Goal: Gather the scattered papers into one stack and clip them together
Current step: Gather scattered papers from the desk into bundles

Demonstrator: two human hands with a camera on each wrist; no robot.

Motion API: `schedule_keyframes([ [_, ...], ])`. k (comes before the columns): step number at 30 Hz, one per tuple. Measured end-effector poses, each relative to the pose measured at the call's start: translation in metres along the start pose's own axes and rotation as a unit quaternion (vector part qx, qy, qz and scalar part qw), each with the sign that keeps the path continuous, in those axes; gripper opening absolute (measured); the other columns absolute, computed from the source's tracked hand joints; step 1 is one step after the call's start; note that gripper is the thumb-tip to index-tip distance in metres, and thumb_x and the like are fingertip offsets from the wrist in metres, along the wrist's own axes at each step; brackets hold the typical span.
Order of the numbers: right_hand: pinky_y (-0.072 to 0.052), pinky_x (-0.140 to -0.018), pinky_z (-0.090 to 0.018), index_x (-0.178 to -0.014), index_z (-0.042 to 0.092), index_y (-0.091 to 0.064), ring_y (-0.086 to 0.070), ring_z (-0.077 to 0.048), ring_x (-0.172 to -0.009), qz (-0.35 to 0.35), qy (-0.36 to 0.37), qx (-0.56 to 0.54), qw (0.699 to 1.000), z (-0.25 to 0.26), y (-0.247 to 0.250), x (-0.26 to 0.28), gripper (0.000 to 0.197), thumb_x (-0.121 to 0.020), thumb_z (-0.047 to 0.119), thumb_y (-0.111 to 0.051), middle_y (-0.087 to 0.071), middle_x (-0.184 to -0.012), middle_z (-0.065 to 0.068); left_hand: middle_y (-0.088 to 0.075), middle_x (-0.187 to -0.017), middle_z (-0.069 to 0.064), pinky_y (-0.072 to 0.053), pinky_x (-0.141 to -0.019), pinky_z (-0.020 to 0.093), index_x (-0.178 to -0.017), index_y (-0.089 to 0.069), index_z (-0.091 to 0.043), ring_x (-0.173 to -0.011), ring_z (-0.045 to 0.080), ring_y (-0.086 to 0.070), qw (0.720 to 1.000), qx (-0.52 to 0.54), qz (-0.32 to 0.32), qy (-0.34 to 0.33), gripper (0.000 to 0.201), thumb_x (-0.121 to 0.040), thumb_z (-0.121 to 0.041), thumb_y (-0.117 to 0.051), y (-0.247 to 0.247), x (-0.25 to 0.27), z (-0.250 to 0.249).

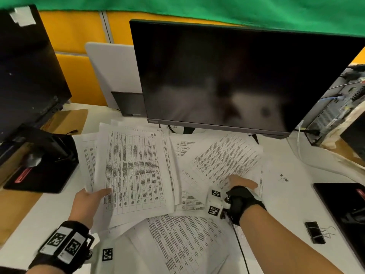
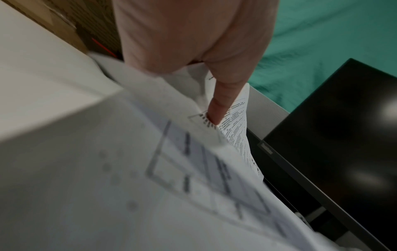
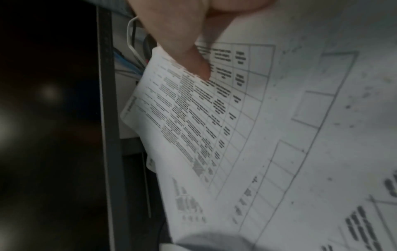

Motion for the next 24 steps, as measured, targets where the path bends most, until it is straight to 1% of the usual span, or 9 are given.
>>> schedule_keyframes([
  [4,-0.043,-0.087,-0.033,-0.131,-0.011,-0.044,-0.053,-0.037,-0.117,-0.019,0.079,0.043,0.996,0.008,0.016,0.016,0.051,-0.091,0.018,-0.058,-0.052,-0.133,-0.023,-0.061,-0.104,0.018,-0.042,-0.083,0.038,-0.122,-0.055,0.004,-0.089,0.029,-0.054,1.000,0.005,-0.014,-0.008,0.038,-0.086,-0.004,-0.062,0.016,0.000,-0.003],
  [6,-0.041,-0.077,-0.030,-0.112,-0.011,-0.056,-0.058,-0.037,-0.106,-0.032,0.132,0.061,0.989,0.007,0.032,0.027,0.036,-0.089,0.016,-0.062,-0.060,-0.115,-0.025,-0.061,-0.109,0.019,-0.041,-0.085,0.039,-0.124,-0.054,0.004,-0.091,0.028,-0.053,1.000,0.006,-0.017,-0.008,0.040,-0.086,-0.004,-0.062,0.021,-0.001,-0.003],
  [8,-0.041,-0.070,-0.027,-0.076,0.002,-0.056,-0.059,-0.032,-0.085,-0.032,0.174,0.054,0.983,0.008,0.044,0.039,0.019,-0.087,0.014,-0.064,-0.060,-0.086,-0.015,-0.061,-0.119,0.022,-0.040,-0.087,0.040,-0.125,-0.054,0.004,-0.093,0.027,-0.053,1.000,0.009,-0.018,-0.009,0.041,-0.086,-0.005,-0.063,0.024,-0.002,-0.003],
  [10,-0.036,-0.056,-0.025,-0.060,0.011,-0.044,-0.051,-0.022,-0.065,-0.037,0.217,0.055,0.974,0.016,0.055,0.050,0.034,-0.088,0.014,-0.063,-0.050,-0.067,-0.005,-0.060,-0.123,0.023,-0.040,-0.088,0.039,-0.126,-0.053,0.003,-0.094,0.026,-0.053,1.000,0.016,-0.020,-0.013,0.042,-0.086,-0.004,-0.063,0.024,-0.004,-0.004],
  [12,-0.029,-0.048,-0.024,-0.057,0.009,-0.040,-0.041,-0.014,-0.056,-0.038,0.264,0.087,0.960,0.030,0.065,0.067,0.038,-0.090,0.013,-0.060,-0.044,-0.061,-0.004,-0.060,-0.123,0.022,-0.042,-0.089,0.040,-0.125,-0.053,0.003,-0.094,0.026,-0.054,0.999,0.026,-0.018,-0.015,0.042,-0.085,-0.002,-0.063,0.020,-0.006,-0.005],
  [14,-0.026,-0.047,-0.024,-0.056,0.008,-0.039,-0.038,-0.013,-0.054,-0.040,0.315,0.132,0.939,0.048,0.074,0.086,0.040,-0.090,0.012,-0.059,-0.043,-0.059,-0.005,-0.061,-0.121,0.023,-0.044,-0.089,0.041,-0.124,-0.054,0.004,-0.094,0.029,-0.056,0.999,0.028,-0.008,-0.017,0.042,-0.084,-0.003,-0.064,0.012,-0.006,-0.007],
  [16,-0.026,-0.047,-0.024,-0.057,0.010,-0.039,-0.040,-0.012,-0.054,-0.037,0.356,0.179,0.917,0.067,0.083,0.106,0.039,-0.090,0.012,-0.059,-0.043,-0.059,-0.004,-0.063,-0.119,0.023,-0.046,-0.090,0.042,-0.124,-0.055,0.005,-0.094,0.031,-0.058,0.999,0.028,0.004,-0.023,0.042,-0.084,-0.004,-0.065,0.005,-0.006,-0.008],
  [19,-0.037,-0.051,-0.026,-0.068,0.008,-0.049,-0.050,-0.018,-0.058,-0.024,0.390,0.224,0.893,0.094,0.097,0.133,0.026,-0.090,0.015,-0.060,-0.052,-0.064,-0.005,-0.063,-0.111,0.020,-0.044,-0.086,0.040,-0.123,-0.054,0.006,-0.092,0.030,-0.056,0.999,0.032,0.015,-0.038,0.040,-0.085,-0.002,-0.063,0.000,-0.003,-0.015],
  [24,-0.034,-0.048,-0.025,-0.063,0.020,-0.045,-0.050,-0.017,-0.056,0.014,0.470,0.212,0.857,0.146,0.113,0.195,0.031,-0.090,0.018,-0.061,-0.052,-0.061,-0.003,-0.064,-0.100,0.013,-0.043,-0.086,0.037,-0.120,-0.058,-0.001,-0.093,0.028,-0.057,0.997,0.027,0.051,-0.058,0.036,-0.084,-0.001,-0.063,-0.007,0.002,-0.022],
])
Point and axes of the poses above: each hand's wrist, its own x-axis away from the middle knuckle, its own y-axis out of the back of the hand, z = x × y, the point moved 10 cm from there along -x, towards the middle knuckle
